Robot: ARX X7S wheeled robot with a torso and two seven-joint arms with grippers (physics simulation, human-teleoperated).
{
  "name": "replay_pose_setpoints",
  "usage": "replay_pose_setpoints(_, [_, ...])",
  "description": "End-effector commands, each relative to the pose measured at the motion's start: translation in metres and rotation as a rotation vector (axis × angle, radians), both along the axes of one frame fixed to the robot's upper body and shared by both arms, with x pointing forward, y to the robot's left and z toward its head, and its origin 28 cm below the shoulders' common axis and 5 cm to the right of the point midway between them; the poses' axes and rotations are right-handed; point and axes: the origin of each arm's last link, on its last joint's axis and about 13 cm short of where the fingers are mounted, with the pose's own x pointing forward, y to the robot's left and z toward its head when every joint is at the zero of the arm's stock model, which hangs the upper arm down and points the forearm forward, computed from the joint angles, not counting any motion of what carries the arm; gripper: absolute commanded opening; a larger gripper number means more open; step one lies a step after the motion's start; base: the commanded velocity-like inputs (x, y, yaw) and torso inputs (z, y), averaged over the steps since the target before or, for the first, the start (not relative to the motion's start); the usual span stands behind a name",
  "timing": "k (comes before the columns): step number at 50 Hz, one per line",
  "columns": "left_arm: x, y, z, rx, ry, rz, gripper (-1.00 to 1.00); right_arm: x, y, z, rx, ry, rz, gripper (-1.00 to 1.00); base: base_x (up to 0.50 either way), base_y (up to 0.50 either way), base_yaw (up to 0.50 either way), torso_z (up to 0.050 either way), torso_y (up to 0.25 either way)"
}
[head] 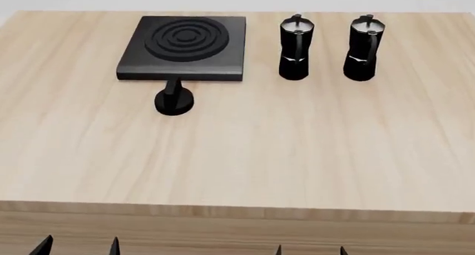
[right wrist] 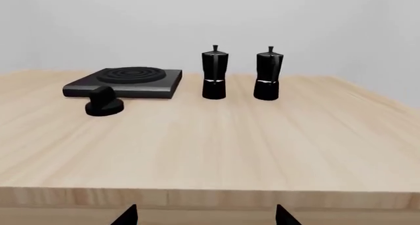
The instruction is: Put the right moka pot on the stove.
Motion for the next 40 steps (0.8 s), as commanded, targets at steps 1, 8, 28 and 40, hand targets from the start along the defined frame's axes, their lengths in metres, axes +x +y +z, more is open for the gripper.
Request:
replay_pose_setpoints(1, [0.0004, 0.0, 0.0002, 0.004, 0.003, 0.004, 1.0, 0.0003, 0.0, 0.0, -0.005, -0.003, -0.004, 1.0, 0.38, 0.0, 0.0, 0.0, 0.0])
replay_pose_setpoints(8, [0.0006, 0.0001, -0.0008, 0.004, 0.003, 0.008, 1.0, 0.0009, -0.0002, -0.002, -0.005, 0.0, -0.005, 1.0, 0.36, 0.0, 0.0, 0.0, 0.0])
replay_pose_setpoints(28, [0.0, -0.0001, -0.0009, 0.01, 0.003, 0.013, 1.0, 0.0018, 0.0001, -0.004, -0.003, 0.006, -0.003, 1.0, 0.33, 0.0, 0.0, 0.0, 0.0])
replay_pose_setpoints(40, [0.0001, -0.0002, -0.0003, 0.011, 0.002, 0.014, 1.0, 0.0019, -0.0004, -0.0044, -0.021, 0.004, -0.004, 1.0, 0.31, 0.0, 0.0, 0.0, 0.0])
